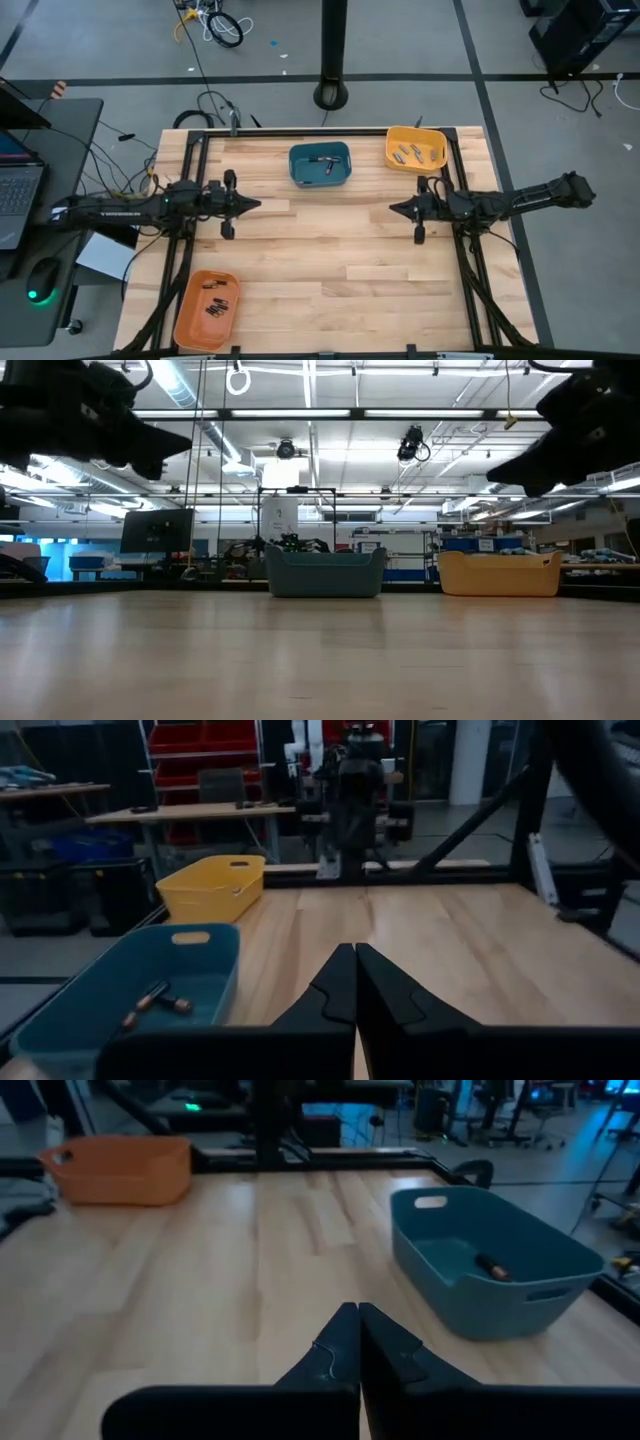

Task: Sort batteries
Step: Return to Home Position

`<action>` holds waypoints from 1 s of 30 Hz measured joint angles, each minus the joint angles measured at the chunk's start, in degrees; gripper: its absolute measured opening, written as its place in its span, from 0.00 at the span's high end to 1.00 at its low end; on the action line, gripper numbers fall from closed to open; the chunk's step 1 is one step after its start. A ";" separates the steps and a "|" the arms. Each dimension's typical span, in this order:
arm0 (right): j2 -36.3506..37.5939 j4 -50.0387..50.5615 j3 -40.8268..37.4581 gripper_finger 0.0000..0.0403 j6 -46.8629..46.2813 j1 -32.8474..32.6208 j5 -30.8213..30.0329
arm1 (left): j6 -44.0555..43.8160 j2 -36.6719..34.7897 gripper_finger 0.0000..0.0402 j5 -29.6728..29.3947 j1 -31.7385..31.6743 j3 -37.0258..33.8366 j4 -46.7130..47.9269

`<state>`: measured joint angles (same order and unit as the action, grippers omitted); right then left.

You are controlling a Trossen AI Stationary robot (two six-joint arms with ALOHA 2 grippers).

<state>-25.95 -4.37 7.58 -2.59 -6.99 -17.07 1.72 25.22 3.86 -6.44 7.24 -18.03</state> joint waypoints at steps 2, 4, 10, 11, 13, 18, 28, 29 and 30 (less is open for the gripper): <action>2.10 0.22 -1.05 0.99 -0.73 -1.01 -0.02 | 0.48 -3.23 0.99 -1.35 0.00 -2.22 0.60; 4.19 0.30 -1.97 0.99 -0.83 -2.19 -0.28 | 0.81 -6.77 0.99 -2.26 -0.08 -4.20 0.59; 10.13 4.19 -4.53 0.99 -1.50 -5.79 -6.48 | 0.63 -16.88 0.99 -2.47 -1.18 -6.57 8.83; 11.16 5.27 -4.62 0.99 -2.04 -6.36 -6.36 | 0.61 -18.63 0.99 -2.47 -1.29 -6.57 10.74; 13.55 7.43 -4.62 0.99 -3.33 -7.53 -4.98 | 0.65 -22.33 0.99 -2.47 -1.47 -6.57 13.78; 19.58 9.51 -4.62 0.99 -3.29 -7.43 4.41 | 1.31 -25.08 0.99 -2.50 -2.64 -6.15 18.35; 24.11 10.39 -4.60 0.99 2.54 11.39 21.74 | 2.43 -25.23 0.99 1.97 -7.71 -5.98 17.09; 24.13 10.08 -4.60 0.99 2.58 13.94 24.45 | 2.19 -25.23 0.99 2.87 -8.48 -5.98 17.17; 24.09 9.81 -4.60 0.99 2.60 16.44 26.55 | 1.80 -25.23 0.99 3.89 -9.29 -5.98 17.19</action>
<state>-1.86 5.43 2.98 0.01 9.44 9.47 3.52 -0.01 7.75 -15.73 1.26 -0.84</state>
